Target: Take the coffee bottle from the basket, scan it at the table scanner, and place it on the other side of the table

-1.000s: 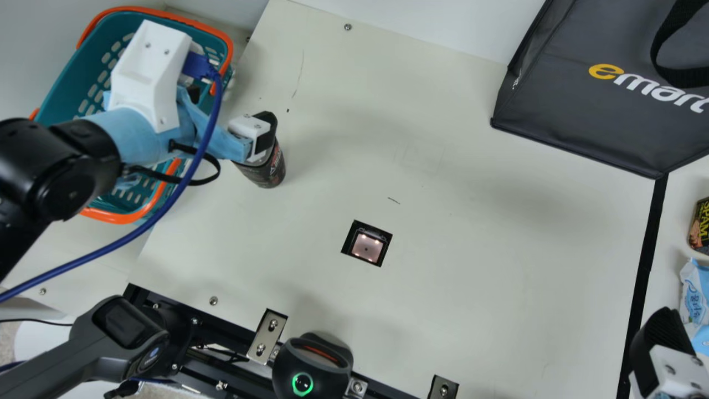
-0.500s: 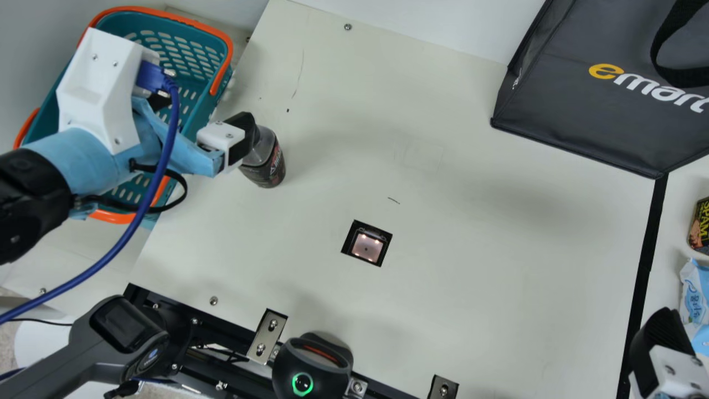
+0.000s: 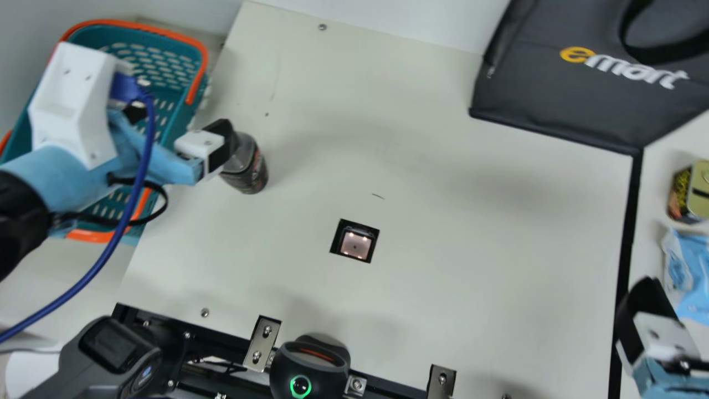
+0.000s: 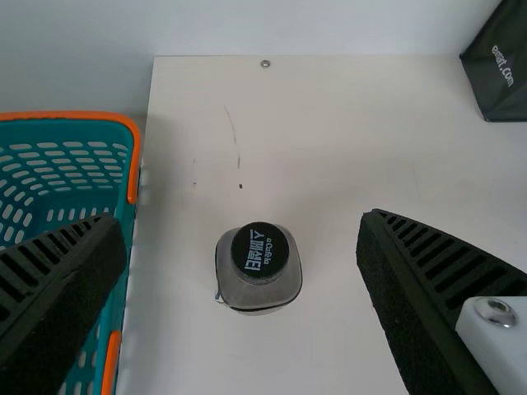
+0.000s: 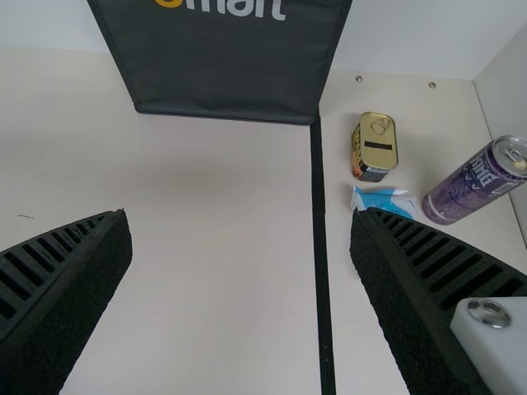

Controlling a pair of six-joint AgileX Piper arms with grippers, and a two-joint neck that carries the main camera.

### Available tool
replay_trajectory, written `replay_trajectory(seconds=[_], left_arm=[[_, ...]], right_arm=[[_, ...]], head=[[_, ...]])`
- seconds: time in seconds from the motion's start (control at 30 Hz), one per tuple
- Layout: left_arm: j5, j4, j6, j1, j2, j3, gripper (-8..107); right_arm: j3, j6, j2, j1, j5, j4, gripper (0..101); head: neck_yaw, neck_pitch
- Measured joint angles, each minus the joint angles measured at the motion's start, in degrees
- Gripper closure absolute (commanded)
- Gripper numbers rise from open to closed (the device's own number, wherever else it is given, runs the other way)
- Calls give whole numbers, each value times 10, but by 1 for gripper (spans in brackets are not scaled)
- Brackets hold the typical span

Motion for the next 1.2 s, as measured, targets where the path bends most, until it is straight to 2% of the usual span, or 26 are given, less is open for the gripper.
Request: replay_trajectory(seconds=[0.33, 0.67, 1.2], left_arm=[[0, 0, 0, 0, 0, 0, 9], [0, -5, 6, 7, 3, 0, 9], [-13, -21, -2, 19, 76, 12, 9]], right_arm=[[0, 0, 0, 0, 0, 0, 6], [0, 0, 0, 0, 0, 0, 6], [0, 0, 0, 0, -1, 0, 6]], head=[[-119, -1], [-119, 0], [-120, -1]])
